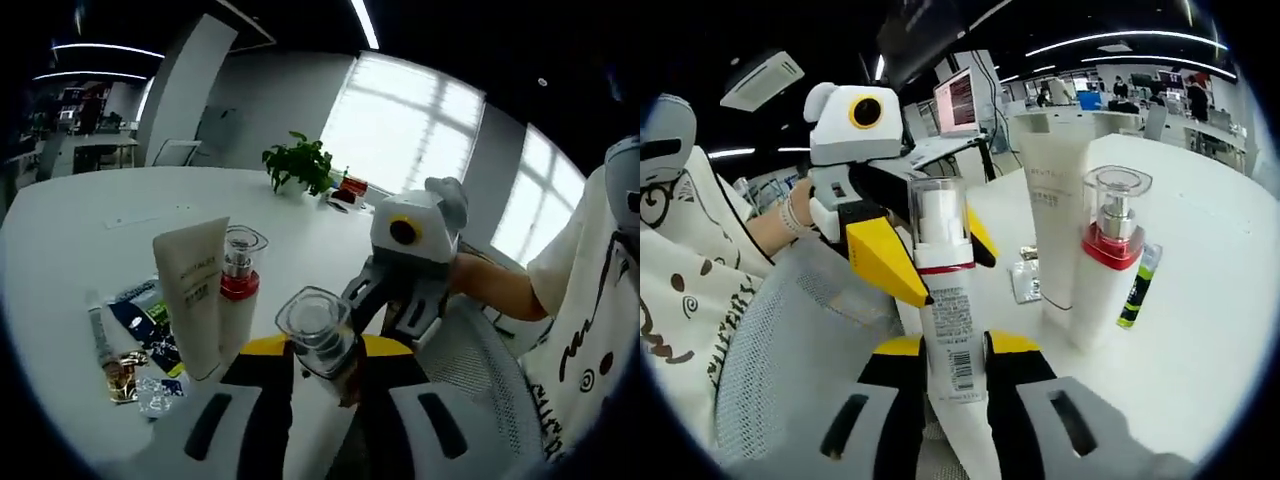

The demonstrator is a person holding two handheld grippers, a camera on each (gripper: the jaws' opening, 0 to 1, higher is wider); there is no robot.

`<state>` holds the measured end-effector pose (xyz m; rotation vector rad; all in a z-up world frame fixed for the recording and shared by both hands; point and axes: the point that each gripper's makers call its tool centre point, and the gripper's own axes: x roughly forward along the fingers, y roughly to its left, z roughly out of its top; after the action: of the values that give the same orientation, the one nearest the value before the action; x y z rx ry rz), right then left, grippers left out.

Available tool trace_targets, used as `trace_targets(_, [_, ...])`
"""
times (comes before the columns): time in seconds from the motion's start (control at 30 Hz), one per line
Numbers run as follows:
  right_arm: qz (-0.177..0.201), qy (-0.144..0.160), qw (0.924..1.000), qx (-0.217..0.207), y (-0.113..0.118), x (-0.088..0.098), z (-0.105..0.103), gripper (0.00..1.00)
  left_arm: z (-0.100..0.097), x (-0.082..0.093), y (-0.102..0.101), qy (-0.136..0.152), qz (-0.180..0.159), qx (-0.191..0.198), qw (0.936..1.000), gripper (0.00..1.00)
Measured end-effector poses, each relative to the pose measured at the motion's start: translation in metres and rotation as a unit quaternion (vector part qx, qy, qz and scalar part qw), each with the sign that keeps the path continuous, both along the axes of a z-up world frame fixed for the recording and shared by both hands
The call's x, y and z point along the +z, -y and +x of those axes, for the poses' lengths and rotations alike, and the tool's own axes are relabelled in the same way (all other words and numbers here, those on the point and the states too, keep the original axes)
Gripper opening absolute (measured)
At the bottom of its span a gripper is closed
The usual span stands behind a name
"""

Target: Arrange the skincare products in the storage area until every visible bottle or jar stands upright without overlapping.

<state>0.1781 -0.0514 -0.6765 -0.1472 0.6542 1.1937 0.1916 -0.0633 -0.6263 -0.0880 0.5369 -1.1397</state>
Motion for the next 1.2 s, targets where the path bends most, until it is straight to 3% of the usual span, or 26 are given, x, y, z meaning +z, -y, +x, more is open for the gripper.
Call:
trace_targets(0.17, [-0.023, 0.017, 0.9996, -0.004, 0.002, -0.006, 0.006, 0.23, 0.005, -0.004, 0.002, 0.018, 0.027, 0.0, 0.9995, 0.18])
trace_targets(0.33, [-0.061, 0.027, 0.9978, 0.006, 0.006, -0.017, 0.007, 0.23, 0.009, -0.018, 0.003, 0.039, 0.082, -0.004, 0.9959, 0.18])
trace_targets(0.5, [-0.089, 0.04, 0.9951, 0.012, 0.009, -0.024, 0.01, 0.2, 0.01, -0.026, 0.01, 0.039, 0.093, -0.007, 0.9949, 0.18])
trace_targets(0.73, [-0.123, 0.072, 0.988, 0.06, 0.012, -0.037, 0.015, 0.19, 0.012, -0.038, 0.01, 0.034, 0.118, -0.008, 0.9925, 0.17])
trace_targets(1.0, [-0.14, 0.106, 0.9798, 0.095, 0.008, -0.054, 0.025, 0.19, 0.017, -0.053, 0.008, 0.05, 0.16, -0.009, 0.9858, 0.17])
trace_targets(1.2, [-0.153, 0.125, 0.9748, 0.104, 0.006, -0.063, 0.026, 0.19, 0.018, -0.062, 0.006, 0.051, 0.169, -0.011, 0.9842, 0.17])
